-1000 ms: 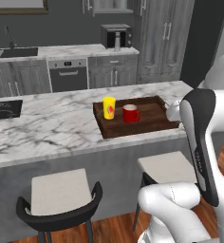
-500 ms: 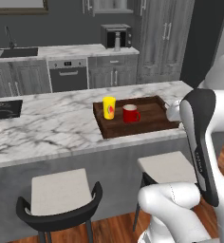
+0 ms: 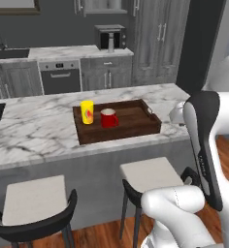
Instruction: There is a tray on the dining counter. Grab the cup, mug, and pitcher and place them on the tray. The pitcher may be placed next to the tray if it cannot fit the tray.
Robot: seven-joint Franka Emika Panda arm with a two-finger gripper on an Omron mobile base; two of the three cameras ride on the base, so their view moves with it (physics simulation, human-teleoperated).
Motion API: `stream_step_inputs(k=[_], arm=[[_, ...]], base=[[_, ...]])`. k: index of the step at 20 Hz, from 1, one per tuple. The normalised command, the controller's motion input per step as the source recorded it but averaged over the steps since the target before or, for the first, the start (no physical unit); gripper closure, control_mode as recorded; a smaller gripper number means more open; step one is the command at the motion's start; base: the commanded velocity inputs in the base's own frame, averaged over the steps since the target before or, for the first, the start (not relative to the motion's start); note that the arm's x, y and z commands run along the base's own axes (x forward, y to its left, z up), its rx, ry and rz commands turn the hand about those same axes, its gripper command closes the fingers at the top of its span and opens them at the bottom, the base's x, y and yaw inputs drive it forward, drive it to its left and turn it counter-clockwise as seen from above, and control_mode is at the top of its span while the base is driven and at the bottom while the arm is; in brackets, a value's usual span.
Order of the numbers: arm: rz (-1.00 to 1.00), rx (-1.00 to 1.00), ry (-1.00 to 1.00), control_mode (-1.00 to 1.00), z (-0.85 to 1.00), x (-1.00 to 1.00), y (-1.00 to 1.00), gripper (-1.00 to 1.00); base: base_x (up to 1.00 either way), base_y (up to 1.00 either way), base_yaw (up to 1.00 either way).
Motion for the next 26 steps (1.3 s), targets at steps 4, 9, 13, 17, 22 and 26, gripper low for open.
stream_step_inputs(k=[4,9,13,17,22,26], arm=[[0.0,0.0,0.0,1.0,0.0,0.0,0.0,-1.0],[0.0,0.0,0.0,1.0,0.0,0.0,0.0,-1.0],[0.0,0.0,0.0,1.0,0.0,0.0,0.0,-1.0],[0.0,0.0,0.0,1.0,0.0,0.0,0.0,-1.0],[0.0,0.0,0.0,1.0,0.0,0.0,0.0,-1.0],[0.0,0.0,0.0,1.0,0.0,0.0,0.0,-1.0]], base=[[-0.18,-0.47,-0.23],[-0.08,-0.32,-0.39],[0.0,-0.26,-0.44],[0.0,-0.27,-0.51],[0.0,-0.49,-0.53],[0.0,-0.54,-0.53]])
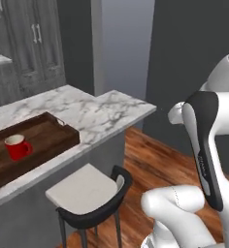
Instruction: There is a tray on the dining counter. Grab the cup, mug, and pitcher and place them on the tray. The pitcher may be placed next to the tray if it cannot fit the tray.
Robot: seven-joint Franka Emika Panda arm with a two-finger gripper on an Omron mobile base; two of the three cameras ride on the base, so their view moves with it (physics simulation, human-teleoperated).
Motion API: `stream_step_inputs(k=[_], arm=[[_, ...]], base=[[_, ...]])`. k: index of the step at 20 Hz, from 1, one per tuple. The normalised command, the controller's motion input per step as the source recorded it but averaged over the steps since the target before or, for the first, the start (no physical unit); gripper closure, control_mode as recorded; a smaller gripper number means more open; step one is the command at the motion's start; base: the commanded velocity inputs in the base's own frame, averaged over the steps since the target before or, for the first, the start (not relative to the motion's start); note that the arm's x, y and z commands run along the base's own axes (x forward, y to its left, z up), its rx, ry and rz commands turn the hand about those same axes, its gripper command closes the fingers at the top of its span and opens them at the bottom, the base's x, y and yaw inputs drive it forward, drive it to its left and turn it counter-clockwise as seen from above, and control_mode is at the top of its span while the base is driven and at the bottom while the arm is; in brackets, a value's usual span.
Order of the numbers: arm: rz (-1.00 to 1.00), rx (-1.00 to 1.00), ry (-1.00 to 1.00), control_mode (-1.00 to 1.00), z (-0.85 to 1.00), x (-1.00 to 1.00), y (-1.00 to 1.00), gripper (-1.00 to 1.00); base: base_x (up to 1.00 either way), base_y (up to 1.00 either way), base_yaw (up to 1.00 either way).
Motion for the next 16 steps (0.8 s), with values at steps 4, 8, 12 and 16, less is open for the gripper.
stream_step_inputs(k=[4,8,12,16], arm=[[0.0,0.0,0.0,1.0,0.0,0.0,0.0,-1.0],[0.0,0.0,0.0,1.0,0.0,0.0,0.0,-1.0],[0.0,0.0,0.0,1.0,0.0,0.0,0.0,-1.0],[0.0,0.0,0.0,1.0,0.0,0.0,0.0,-1.0]], base=[[0.0,-0.87,-0.35],[0.0,-0.98,-0.28],[0.0,-0.75,-0.3],[0.13,-0.1,-0.12]])
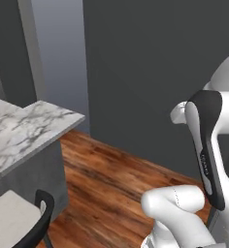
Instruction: There is a tray on the dining counter. Grab the cup, mug, and pitcher and place them on the tray. The pitcher may be placed next to the tray if it cannot fit the tray.
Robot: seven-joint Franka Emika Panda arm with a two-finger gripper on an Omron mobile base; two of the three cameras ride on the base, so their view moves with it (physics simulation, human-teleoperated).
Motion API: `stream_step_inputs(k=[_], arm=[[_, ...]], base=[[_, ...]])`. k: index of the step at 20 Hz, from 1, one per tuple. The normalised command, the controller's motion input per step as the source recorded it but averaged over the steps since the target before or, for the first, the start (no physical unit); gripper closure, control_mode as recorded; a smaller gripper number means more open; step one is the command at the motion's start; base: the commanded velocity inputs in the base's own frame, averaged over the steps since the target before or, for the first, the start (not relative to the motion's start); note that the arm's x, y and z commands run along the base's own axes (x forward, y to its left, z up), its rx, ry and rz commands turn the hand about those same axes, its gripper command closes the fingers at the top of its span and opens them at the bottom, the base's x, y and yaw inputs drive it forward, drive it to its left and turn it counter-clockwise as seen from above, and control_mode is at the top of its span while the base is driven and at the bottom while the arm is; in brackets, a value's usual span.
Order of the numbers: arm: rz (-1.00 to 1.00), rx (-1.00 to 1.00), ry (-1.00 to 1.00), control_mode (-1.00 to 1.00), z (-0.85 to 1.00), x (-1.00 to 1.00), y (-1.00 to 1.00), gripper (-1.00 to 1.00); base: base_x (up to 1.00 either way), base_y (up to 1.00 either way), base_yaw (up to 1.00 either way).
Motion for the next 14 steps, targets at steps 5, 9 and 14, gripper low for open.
stream_step_inputs(k=[5,9,14], arm=[[0.0,0.0,0.0,1.0,0.0,0.0,0.0,-1.0],[0.0,0.0,0.0,1.0,0.0,0.0,0.0,-1.0],[0.0,0.0,0.0,1.0,0.0,0.0,0.0,-1.0]], base=[[0.37,0.05,-0.02],[0.53,0.32,-0.05],[0.56,0.36,-0.07]])
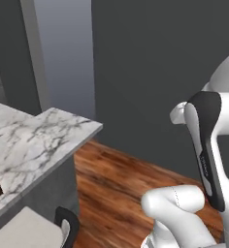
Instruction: There is a tray on the dining counter. Grab the cup, mug, and pitcher and place them on the tray. The pitcher may be placed next to the tray if it cannot fit the tray.
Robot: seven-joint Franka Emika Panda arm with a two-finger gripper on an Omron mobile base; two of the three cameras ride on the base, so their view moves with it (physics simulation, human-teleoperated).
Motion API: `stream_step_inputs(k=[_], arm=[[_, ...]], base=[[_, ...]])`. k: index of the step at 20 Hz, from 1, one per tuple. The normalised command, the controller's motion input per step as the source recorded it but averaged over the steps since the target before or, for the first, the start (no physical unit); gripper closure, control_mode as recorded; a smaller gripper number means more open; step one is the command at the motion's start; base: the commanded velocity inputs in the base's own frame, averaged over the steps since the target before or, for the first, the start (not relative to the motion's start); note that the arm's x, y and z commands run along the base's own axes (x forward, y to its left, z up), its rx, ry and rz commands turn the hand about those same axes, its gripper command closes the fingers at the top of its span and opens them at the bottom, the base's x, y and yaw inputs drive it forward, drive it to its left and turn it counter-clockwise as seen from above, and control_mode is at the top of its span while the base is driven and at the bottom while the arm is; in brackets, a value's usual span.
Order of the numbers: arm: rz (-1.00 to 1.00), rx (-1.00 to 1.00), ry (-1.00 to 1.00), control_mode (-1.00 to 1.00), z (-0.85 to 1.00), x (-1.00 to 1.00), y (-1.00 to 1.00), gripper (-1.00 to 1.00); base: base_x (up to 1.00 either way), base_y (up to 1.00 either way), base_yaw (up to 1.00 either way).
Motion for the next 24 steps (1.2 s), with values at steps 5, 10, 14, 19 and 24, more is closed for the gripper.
stream_step_inputs(k=[5,10,14,19,24], arm=[[0.0,0.0,0.0,1.0,0.0,0.0,0.0,-1.0],[0.0,0.0,0.0,1.0,0.0,0.0,0.0,-1.0],[0.0,0.0,0.0,1.0,0.0,0.0,0.0,-1.0],[0.0,0.0,0.0,1.0,0.0,0.0,0.0,-1.0],[0.0,0.0,0.0,1.0,0.0,0.0,0.0,-1.0]], base=[[0.59,0.06,-0.03],[0.61,0.0,0.0],[0.64,0.0,0.0],[0.7,0.0,0.0],[0.77,0.0,0.0]])
